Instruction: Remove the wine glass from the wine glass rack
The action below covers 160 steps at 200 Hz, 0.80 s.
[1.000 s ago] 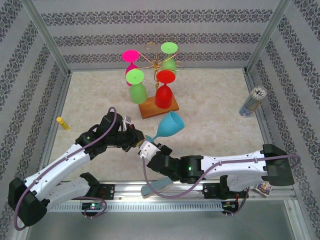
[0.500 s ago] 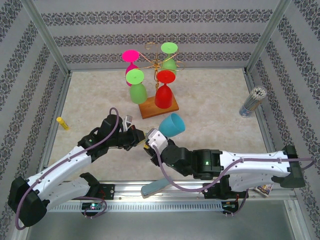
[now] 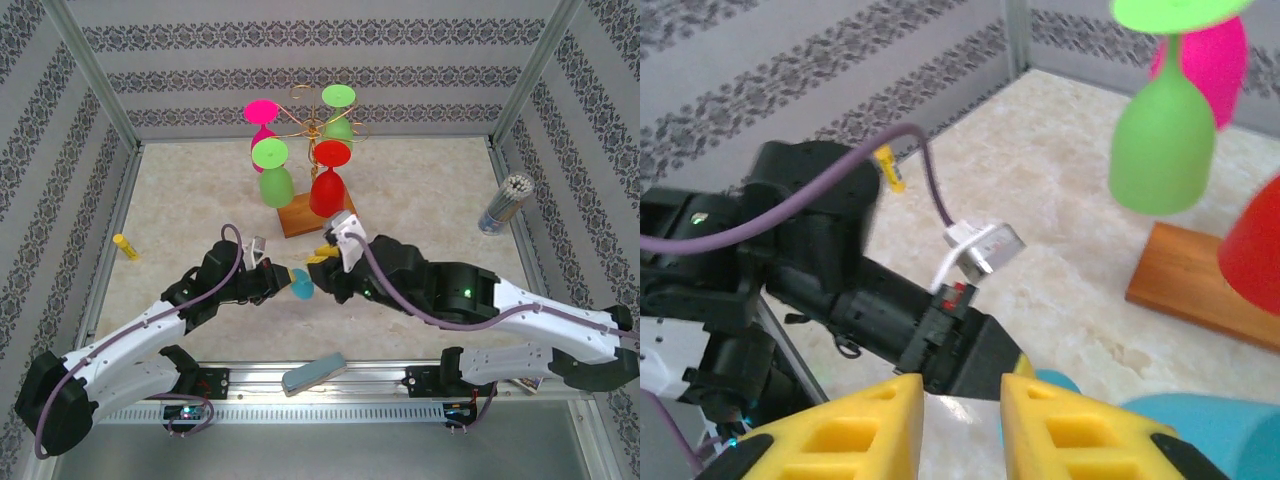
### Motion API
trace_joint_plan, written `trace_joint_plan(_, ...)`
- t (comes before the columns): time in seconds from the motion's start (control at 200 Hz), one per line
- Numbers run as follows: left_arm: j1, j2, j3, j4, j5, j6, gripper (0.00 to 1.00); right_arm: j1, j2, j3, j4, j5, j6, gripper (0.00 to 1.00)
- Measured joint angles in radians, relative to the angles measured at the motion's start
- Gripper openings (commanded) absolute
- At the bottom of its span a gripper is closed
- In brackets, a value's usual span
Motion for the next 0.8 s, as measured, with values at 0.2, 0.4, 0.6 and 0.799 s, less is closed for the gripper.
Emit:
trace_joint_plan(0.2,0.0,-0.025,-0.069,0.126,0.0,0.003,0.0,-0.18,-0.065,-0.016,-0.073,-0.125,0.055,0.55)
trace_joint_plan(0.4,0.0,-0.012,-0.111,0.227,0.003,-0.001,0.0,-0.273,-0.097,-0.057,-0.098,-0.236,0.079,0.59)
trace_joint_plan(0.6,0.0,0.009,-0.117,0.282,0.004,-0.001,0.0,-0.296,-0.069,-0.095,-0.101,-0.306,0.087,0.57)
trace_joint_plan(0.799,0.0,0.009,-0.126,0.321,0.003,-0.002,0.0,-0.297,-0.042,-0.117,-0.097,-0.336,0.089,0.54)
